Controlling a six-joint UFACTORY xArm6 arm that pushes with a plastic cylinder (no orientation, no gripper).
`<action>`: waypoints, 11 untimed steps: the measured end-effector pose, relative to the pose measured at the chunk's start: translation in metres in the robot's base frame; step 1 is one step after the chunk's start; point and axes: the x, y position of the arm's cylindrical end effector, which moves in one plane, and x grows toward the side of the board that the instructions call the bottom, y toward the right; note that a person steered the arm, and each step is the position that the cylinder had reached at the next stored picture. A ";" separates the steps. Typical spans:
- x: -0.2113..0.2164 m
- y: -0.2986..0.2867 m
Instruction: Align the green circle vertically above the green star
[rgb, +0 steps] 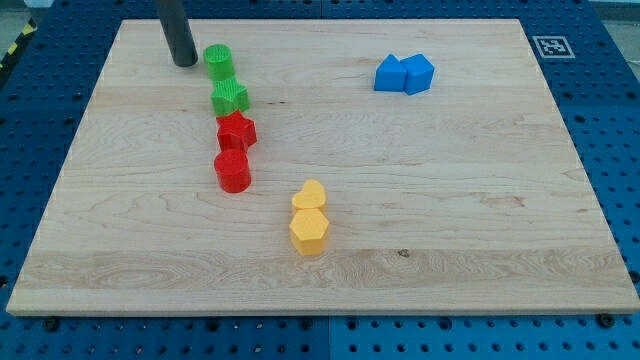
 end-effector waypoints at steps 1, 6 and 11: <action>0.000 0.013; 0.013 0.019; -0.006 0.019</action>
